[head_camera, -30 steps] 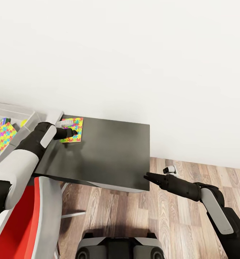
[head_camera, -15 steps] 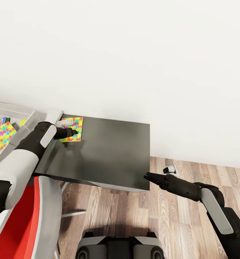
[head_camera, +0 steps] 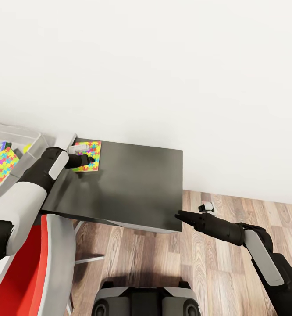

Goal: Put all the toys in the child's room - the three board games (two on the bed and one on the table), the two jigsaw puzzles on the table, and the tennis ball on the table - inside the toy box on the table in the child's room.

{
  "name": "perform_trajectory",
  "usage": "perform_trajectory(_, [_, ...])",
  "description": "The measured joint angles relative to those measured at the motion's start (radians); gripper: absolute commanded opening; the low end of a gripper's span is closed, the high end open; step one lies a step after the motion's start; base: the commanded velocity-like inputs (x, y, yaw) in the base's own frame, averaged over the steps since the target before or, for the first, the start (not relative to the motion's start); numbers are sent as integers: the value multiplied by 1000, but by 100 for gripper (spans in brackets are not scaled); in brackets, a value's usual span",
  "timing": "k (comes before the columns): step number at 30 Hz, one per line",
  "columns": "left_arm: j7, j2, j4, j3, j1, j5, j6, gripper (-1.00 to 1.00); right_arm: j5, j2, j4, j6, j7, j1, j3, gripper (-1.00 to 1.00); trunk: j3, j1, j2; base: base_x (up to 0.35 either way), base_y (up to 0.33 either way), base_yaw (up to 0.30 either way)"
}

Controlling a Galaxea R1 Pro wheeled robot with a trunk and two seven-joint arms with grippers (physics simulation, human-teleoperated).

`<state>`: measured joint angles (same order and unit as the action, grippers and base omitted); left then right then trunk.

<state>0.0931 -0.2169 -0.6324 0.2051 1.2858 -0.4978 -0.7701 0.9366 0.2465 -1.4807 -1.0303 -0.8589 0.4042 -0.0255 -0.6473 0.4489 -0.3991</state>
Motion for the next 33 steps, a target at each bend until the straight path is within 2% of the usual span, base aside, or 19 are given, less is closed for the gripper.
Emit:
perform_trajectory(9, [0, 0, 0, 0, 0, 1, 0, 100, 0, 0, 0, 0, 1, 0, -1, 100, 0, 0, 0, 0, -7, 0])
perform_trajectory(11, [1, 0, -3, -1, 0, 12, -1, 100, -1, 0, 0, 0, 1, 0, -1, 100, 0, 0, 0, 0, -133, 0])
perform_trajectory(12, [-1, 0, -2, -1, 0, 4, 0, 100, -1, 0, 0, 0, 1, 0, -1, 100, 0, 0, 0, 0, -216, 0])
perform_trajectory(14, [1, -1, -8, 0, 0, 24, -3, 100, -1, 0, 0, 0, 1, 0, 0, 100, 0, 0, 0, 0, -221, 0])
perform_trajectory(21, [-1, 0, -2, 0, 0, 2, 0, 100, -1, 0, 0, 0, 1, 0, 0, 100, 0, 0, 0, 0, -68, 0])
perform_trajectory(23, [1, -1, -6, 1, 0, 19, -3, 100, -1, 0, 0, 0, 1, 0, 0, 100, 0, 0, 0, 0, -215, 0])
perform_trajectory(33, [1, 1, -6, 2, 0, 17, -2, 100, -1, 0, 0, 0, 1, 0, -1, 100, 0, 0, 0, 0, -189, 0])
